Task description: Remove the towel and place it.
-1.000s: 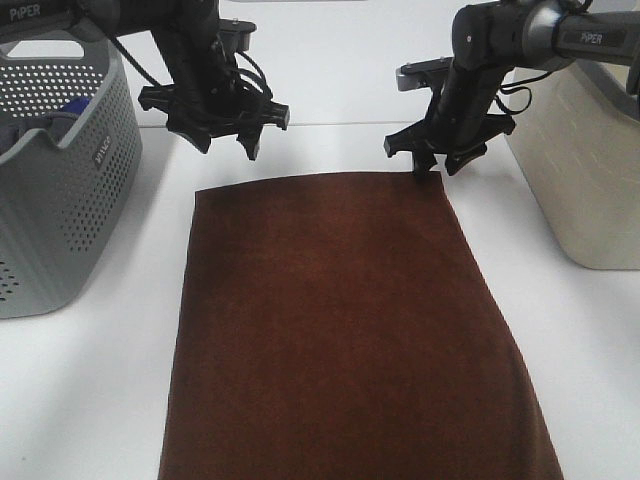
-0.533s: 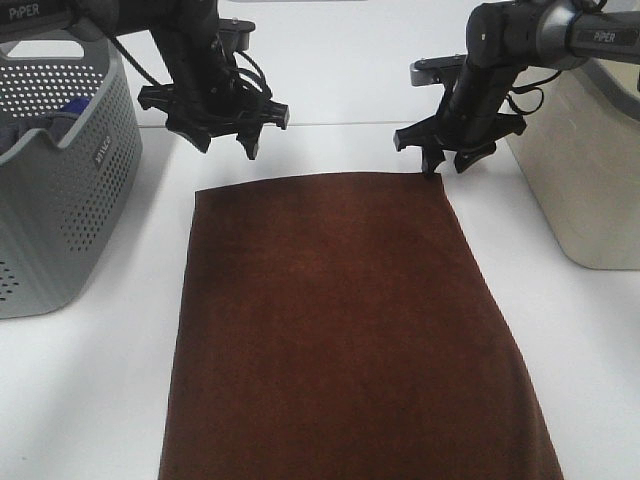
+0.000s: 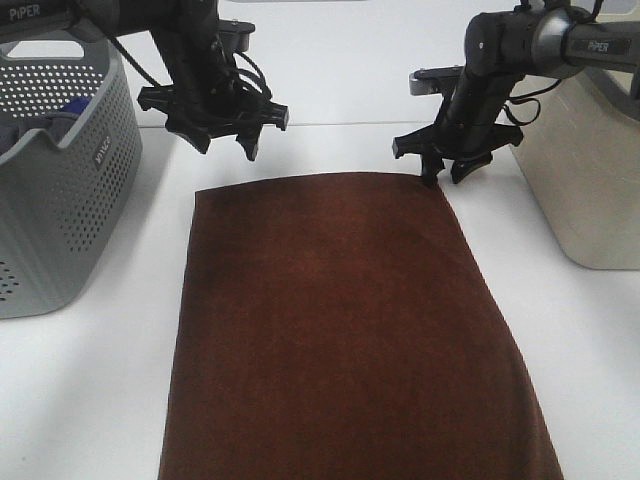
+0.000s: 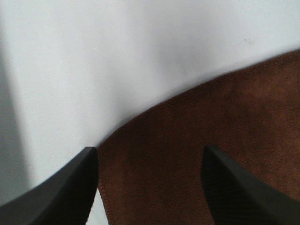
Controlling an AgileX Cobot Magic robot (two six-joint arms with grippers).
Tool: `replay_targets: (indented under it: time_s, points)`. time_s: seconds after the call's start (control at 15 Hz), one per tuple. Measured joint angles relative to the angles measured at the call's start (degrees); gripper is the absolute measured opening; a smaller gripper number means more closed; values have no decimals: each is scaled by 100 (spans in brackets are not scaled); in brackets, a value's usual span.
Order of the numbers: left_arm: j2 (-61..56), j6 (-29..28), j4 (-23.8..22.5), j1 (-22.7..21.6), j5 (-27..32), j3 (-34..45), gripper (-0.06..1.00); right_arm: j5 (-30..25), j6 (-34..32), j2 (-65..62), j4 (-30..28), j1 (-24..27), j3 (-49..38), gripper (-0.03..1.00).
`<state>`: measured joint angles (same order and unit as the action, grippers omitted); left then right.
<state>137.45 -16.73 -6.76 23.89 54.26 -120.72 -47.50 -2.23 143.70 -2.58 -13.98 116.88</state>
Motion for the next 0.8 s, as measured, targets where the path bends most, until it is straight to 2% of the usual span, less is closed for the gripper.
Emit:
replay_targets:
  time_s: [0.27, 0.8]
  points:
    - [0, 0, 0, 0, 0, 0, 61, -218, 166, 17, 195, -6, 143, 1]
    - [0, -92, -160, -17, 0, 0, 61, -716, 286, -74, 258, -6, 705, 0]
